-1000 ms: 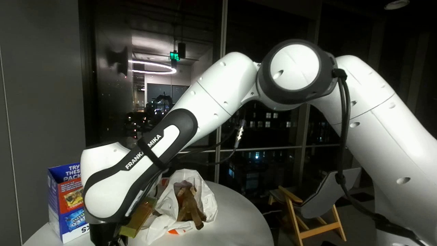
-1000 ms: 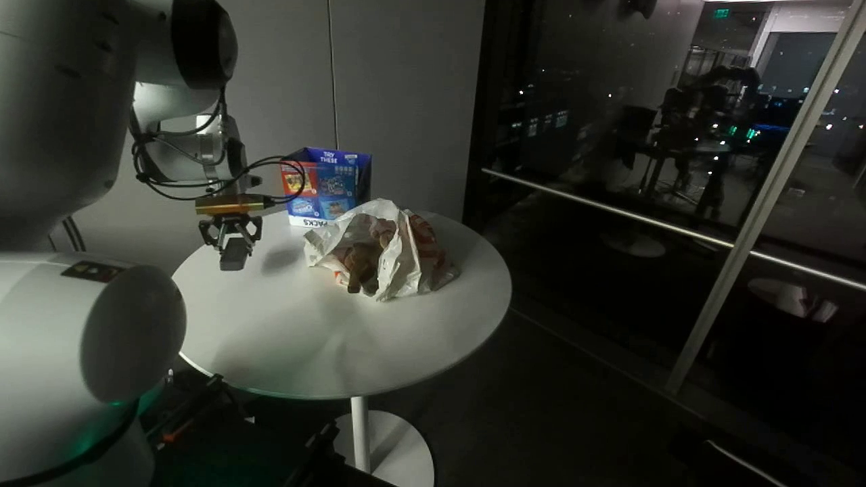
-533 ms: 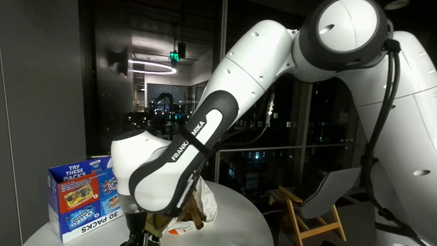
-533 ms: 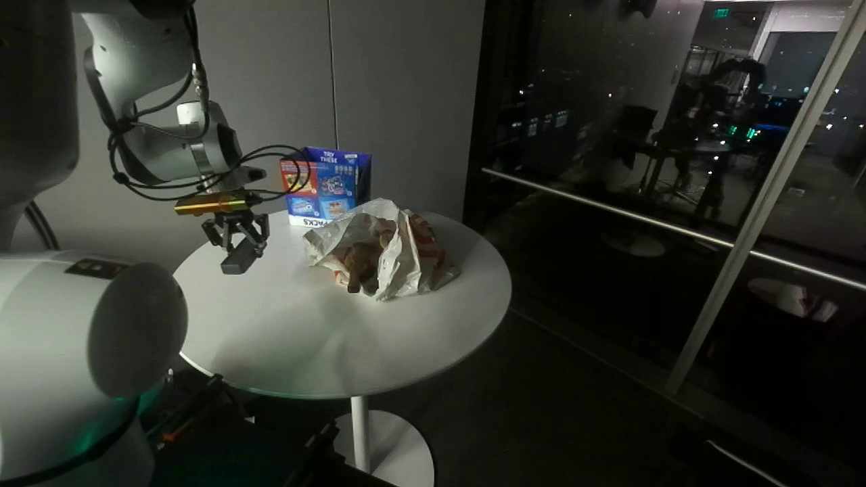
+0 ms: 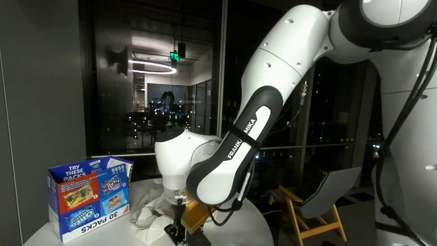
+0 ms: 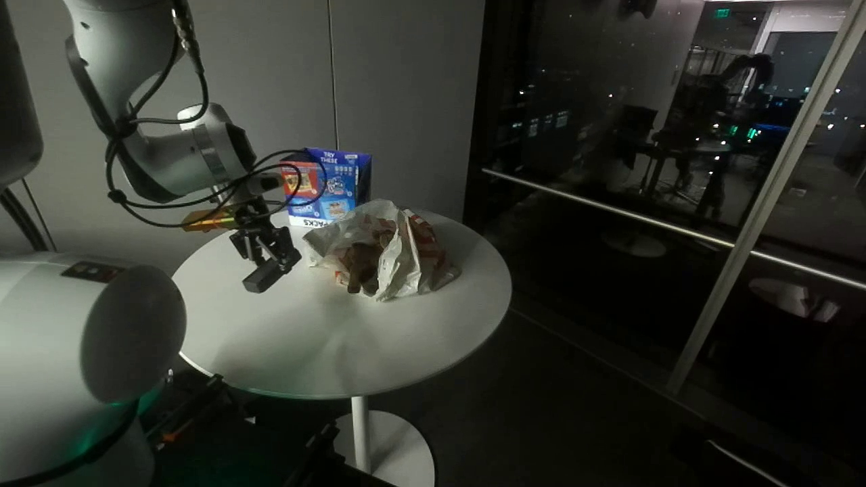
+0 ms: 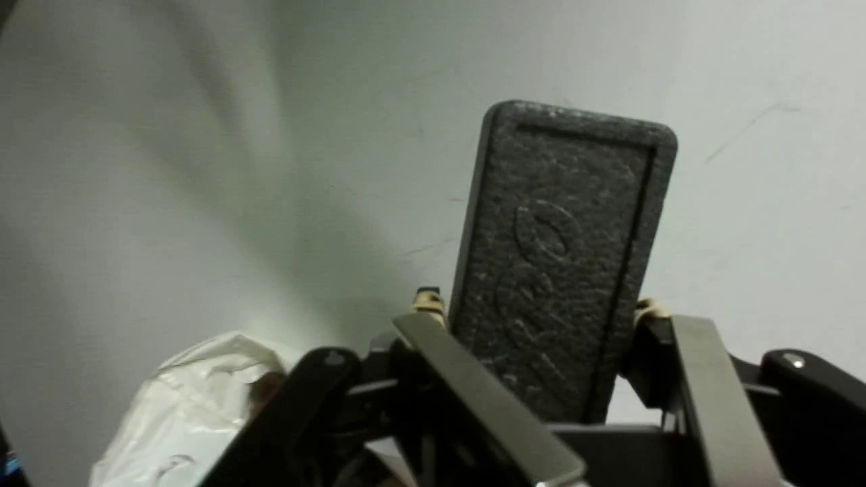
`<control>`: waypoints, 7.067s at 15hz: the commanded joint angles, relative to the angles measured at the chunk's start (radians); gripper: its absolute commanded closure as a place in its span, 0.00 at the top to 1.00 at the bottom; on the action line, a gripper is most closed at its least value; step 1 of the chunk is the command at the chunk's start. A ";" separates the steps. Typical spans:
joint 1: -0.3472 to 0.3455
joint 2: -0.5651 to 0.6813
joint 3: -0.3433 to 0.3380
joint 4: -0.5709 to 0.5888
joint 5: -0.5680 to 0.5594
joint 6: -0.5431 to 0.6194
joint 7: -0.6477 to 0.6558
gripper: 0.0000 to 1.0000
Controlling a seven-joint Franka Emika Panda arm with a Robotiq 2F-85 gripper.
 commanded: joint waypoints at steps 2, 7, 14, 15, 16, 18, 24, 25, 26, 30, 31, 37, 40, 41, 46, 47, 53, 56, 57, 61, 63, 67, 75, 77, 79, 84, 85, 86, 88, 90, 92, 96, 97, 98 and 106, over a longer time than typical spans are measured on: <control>-0.109 -0.089 -0.002 -0.002 -0.109 -0.036 0.051 0.39; -0.230 -0.050 0.002 0.093 0.003 -0.008 -0.185 0.39; -0.293 0.067 0.043 0.267 0.276 -0.055 -0.696 0.39; -0.297 0.085 0.054 0.289 0.324 -0.074 -0.769 0.39; -0.302 0.107 0.067 0.312 0.371 -0.097 -0.837 0.39; -0.301 0.139 0.061 0.353 0.391 -0.156 -0.866 0.39; -0.316 0.204 0.040 0.435 0.393 -0.260 -0.854 0.39; -0.319 0.216 0.038 0.449 0.395 -0.270 -0.850 0.39; -0.320 0.234 0.036 0.471 0.388 -0.291 -0.849 0.39; -0.302 0.315 0.025 0.596 0.346 -0.417 -0.832 0.39; -0.299 0.331 0.024 0.626 0.341 -0.442 -0.830 0.39; -0.247 0.420 -0.031 0.789 0.227 -0.603 -0.693 0.39; -0.236 0.484 -0.033 0.861 0.193 -0.669 -0.714 0.39; -0.233 0.506 -0.027 0.882 0.182 -0.673 -0.736 0.39; -0.167 0.572 -0.053 0.939 0.024 -0.613 -0.715 0.39; -0.156 0.575 -0.059 0.943 -0.006 -0.600 -0.704 0.39; -0.131 0.549 -0.080 0.903 -0.105 -0.500 -0.645 0.39; -0.143 0.552 -0.086 0.892 -0.107 -0.444 -0.637 0.39; -0.136 0.555 -0.101 0.896 -0.118 -0.453 -0.614 0.39; -0.171 0.552 -0.099 0.886 -0.060 -0.434 -0.581 0.39; -0.175 0.549 -0.098 0.881 -0.062 -0.429 -0.586 0.39; -0.179 0.539 -0.091 0.868 -0.059 -0.403 -0.597 0.96; -0.173 0.438 -0.021 0.749 0.023 -0.360 -0.631 1.00; -0.120 0.408 -0.050 0.731 0.023 -0.458 -0.512 1.00; -0.124 0.386 -0.019 0.712 0.076 -0.534 -0.510 1.00; -0.125 0.402 0.005 0.721 0.119 -0.542 -0.531 1.00; -0.125 0.399 0.007 0.716 0.120 -0.542 -0.531 1.00; -0.126 0.398 0.007 0.713 0.121 -0.542 -0.531 1.00; -0.118 0.420 0.002 0.720 0.094 -0.517 -0.530 1.00; -0.115 0.434 0.005 0.714 0.078 -0.425 -0.527 1.00; -0.108 0.443 0.003 0.705 0.063 -0.315 -0.520 1.00; -0.069 0.444 -0.009 0.687 0.041 -0.201 -0.507 1.00; -0.058 0.444 -0.014 0.685 0.028 -0.198 -0.504 1.00; -0.047 0.444 -0.022 0.682 0.011 -0.191 -0.501 0.75; 0.026 0.448 -0.093 0.671 -0.152 -0.202 -0.364 0.22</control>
